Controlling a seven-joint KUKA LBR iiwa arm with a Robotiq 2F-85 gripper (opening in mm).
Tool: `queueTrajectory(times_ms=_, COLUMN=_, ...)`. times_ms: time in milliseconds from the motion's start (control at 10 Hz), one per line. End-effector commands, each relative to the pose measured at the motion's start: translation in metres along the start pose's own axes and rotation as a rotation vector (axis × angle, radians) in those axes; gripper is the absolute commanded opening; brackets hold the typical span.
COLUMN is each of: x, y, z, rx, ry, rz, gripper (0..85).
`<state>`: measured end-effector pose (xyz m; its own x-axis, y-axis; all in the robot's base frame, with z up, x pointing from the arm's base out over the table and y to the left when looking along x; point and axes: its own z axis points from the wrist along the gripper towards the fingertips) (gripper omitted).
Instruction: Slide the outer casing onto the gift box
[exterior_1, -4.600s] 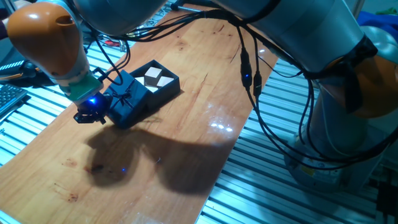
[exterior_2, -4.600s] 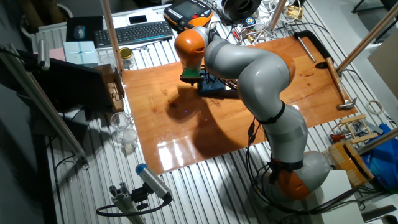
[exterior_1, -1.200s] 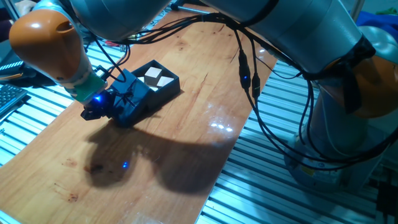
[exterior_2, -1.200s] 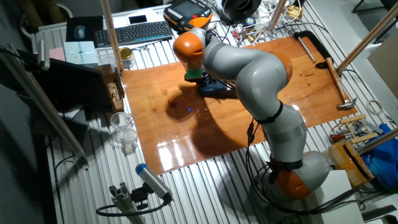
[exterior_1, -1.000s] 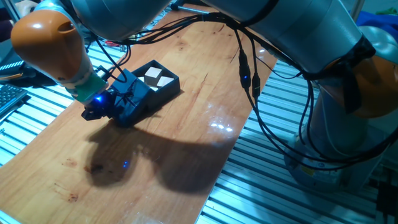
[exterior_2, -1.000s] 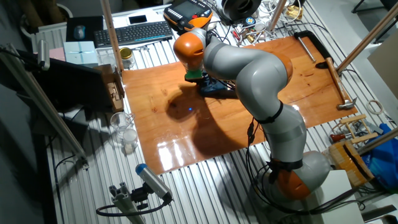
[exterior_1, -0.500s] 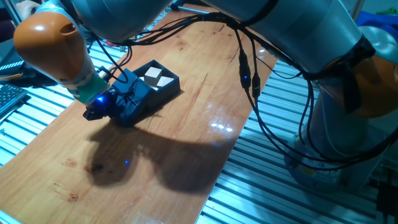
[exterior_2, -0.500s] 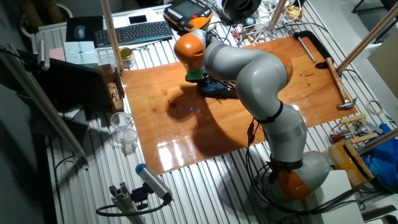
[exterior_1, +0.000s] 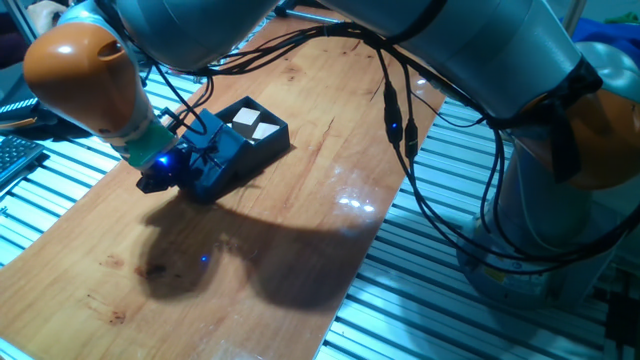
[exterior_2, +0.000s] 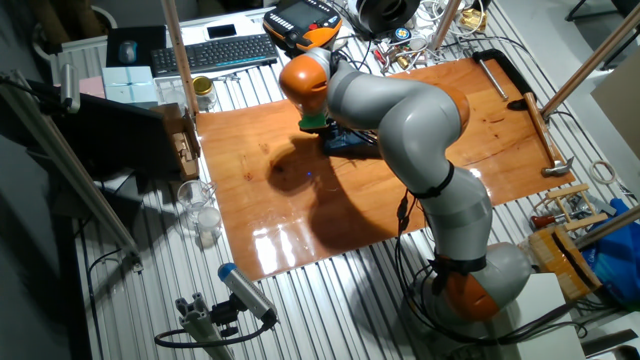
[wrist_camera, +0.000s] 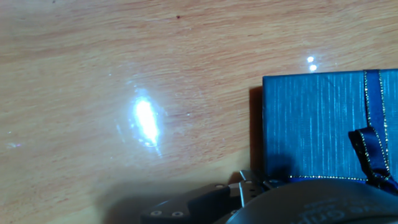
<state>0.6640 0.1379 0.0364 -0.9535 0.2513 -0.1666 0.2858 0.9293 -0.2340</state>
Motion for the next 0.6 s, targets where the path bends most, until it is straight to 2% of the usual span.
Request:
queueTrajectory(times_ms=0, x=-0.001, y=-0.0022, z=-0.0003, rx=0.002, ry=-0.001, rz=-0.001, gripper=0.0)
queueTrajectory(times_ms=500, x=-0.0018, y=-0.0085, z=-0.0003, rx=0.017, ry=-0.003, rz=-0.006, gripper=0.0)
